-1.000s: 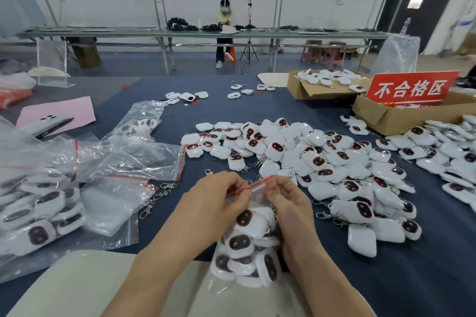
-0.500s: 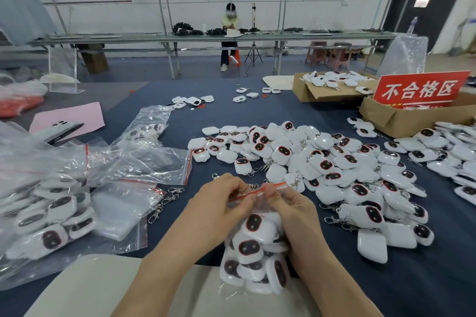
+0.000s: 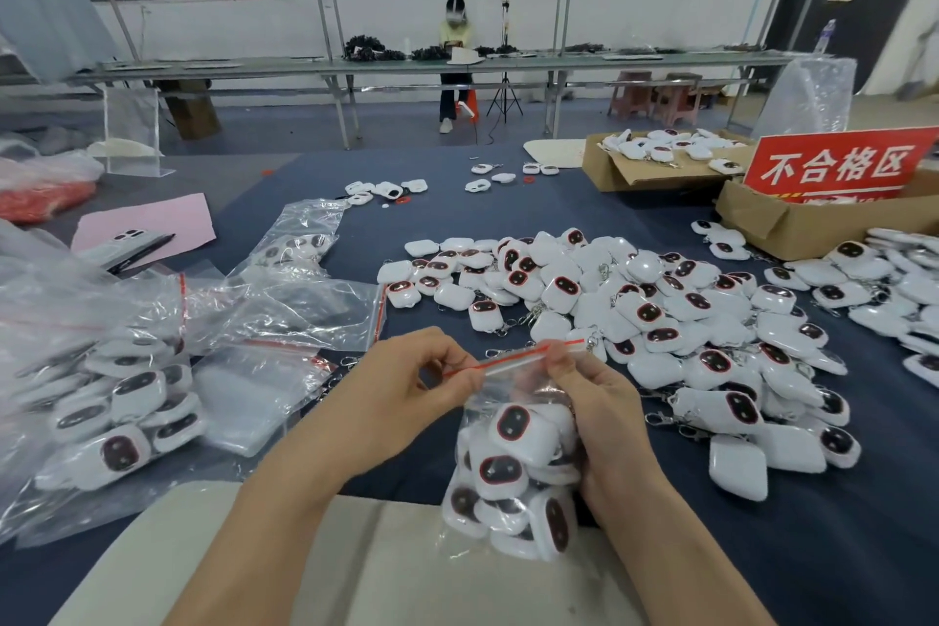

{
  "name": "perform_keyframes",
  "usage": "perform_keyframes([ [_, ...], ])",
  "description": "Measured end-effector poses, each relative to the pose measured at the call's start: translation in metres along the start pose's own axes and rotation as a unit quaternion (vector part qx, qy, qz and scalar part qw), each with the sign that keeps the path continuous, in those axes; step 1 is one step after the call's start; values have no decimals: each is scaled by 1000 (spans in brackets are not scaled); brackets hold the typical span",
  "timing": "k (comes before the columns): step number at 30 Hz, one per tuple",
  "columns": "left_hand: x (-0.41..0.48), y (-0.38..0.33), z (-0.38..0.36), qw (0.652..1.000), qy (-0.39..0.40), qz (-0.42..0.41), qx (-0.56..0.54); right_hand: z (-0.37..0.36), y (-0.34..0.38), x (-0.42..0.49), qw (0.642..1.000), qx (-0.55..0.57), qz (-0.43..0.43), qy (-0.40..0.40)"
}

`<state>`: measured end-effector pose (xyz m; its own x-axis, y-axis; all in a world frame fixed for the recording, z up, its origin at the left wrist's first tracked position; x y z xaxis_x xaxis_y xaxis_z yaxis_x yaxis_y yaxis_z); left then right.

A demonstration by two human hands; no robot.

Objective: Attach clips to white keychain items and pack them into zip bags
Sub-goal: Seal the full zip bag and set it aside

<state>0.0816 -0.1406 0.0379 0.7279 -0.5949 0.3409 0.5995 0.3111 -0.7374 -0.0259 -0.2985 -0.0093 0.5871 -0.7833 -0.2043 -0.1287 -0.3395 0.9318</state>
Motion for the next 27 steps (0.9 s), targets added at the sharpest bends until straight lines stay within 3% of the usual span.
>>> perform_keyframes([
  [18,2,4,6,995,-97,-16,0,4,0,4,997,68,-44,14],
  [20,-1,3,-6,989,-127,21,-79,5,-1,3,993,102,-53,24],
  [23,-9,2,-35,957,-83,121,-251,4,-3,4,985,144,-76,48],
  [25,-14,-3,-49,950,-88,124,-272,3,-4,5,984,145,-83,64],
  [27,-15,-9,-52,944,-148,117,-269,1,-5,6,986,127,-81,74],
])
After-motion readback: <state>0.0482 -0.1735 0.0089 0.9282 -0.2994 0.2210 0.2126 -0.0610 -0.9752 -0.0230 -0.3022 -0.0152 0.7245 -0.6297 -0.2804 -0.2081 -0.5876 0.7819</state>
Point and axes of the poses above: each hand's wrist, its own x-axis towards the middle knuckle, its own z-axis out of the back of the hand, y = z × x, the point moved 3 cm from there along x, towards the middle knuckle, and after that the axes turned 14 degrees about -y, right-handed, at the moved point
